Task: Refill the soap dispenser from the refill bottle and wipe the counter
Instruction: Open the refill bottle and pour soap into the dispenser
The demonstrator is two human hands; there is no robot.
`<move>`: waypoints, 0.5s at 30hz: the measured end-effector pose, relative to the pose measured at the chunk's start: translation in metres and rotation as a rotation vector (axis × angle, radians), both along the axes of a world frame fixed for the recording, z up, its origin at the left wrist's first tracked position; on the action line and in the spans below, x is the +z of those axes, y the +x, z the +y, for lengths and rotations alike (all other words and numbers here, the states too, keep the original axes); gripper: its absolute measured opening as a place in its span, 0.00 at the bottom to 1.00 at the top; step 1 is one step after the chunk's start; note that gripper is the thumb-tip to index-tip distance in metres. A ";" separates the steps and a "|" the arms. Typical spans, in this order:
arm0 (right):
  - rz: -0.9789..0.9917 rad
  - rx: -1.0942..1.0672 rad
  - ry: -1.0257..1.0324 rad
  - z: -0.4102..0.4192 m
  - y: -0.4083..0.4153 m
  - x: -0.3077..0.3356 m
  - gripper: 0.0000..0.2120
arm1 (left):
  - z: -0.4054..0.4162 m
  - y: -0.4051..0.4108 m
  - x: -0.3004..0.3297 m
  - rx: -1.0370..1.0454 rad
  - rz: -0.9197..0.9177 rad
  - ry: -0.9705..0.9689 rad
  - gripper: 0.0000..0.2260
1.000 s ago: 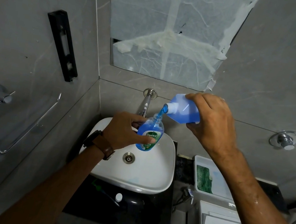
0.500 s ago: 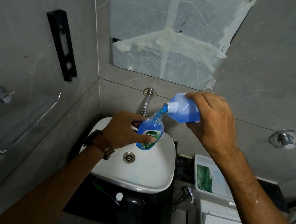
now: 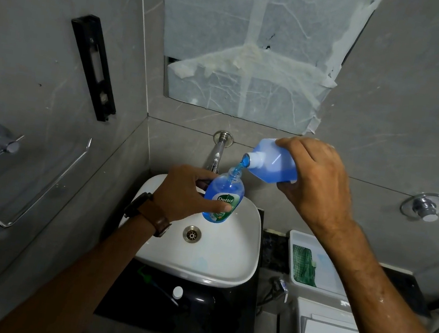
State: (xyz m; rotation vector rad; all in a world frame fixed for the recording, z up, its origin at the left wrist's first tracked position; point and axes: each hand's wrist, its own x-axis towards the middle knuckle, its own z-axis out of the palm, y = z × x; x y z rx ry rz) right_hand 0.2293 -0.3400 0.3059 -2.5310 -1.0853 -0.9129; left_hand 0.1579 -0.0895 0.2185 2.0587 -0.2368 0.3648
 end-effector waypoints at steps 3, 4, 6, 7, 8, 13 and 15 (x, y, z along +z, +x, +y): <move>0.001 -0.004 -0.001 0.000 0.000 0.000 0.33 | 0.000 0.000 0.000 0.010 0.000 0.012 0.20; 0.001 -0.004 -0.003 0.000 -0.001 0.000 0.33 | 0.000 0.000 0.000 0.012 0.001 0.016 0.20; -0.004 -0.002 -0.004 0.000 -0.002 0.000 0.33 | -0.001 0.000 0.000 0.012 -0.001 0.022 0.20; -0.007 -0.001 -0.002 0.001 -0.003 0.000 0.32 | -0.001 -0.001 0.000 0.012 0.001 0.022 0.20; -0.009 -0.003 -0.001 0.000 -0.003 0.000 0.32 | -0.001 -0.001 0.000 0.010 0.005 0.020 0.20; -0.002 -0.014 -0.009 0.000 -0.004 0.000 0.33 | -0.001 -0.001 0.000 0.011 0.018 0.013 0.20; -0.002 -0.010 -0.010 -0.001 -0.004 -0.001 0.33 | -0.001 -0.001 0.000 0.008 0.021 0.007 0.20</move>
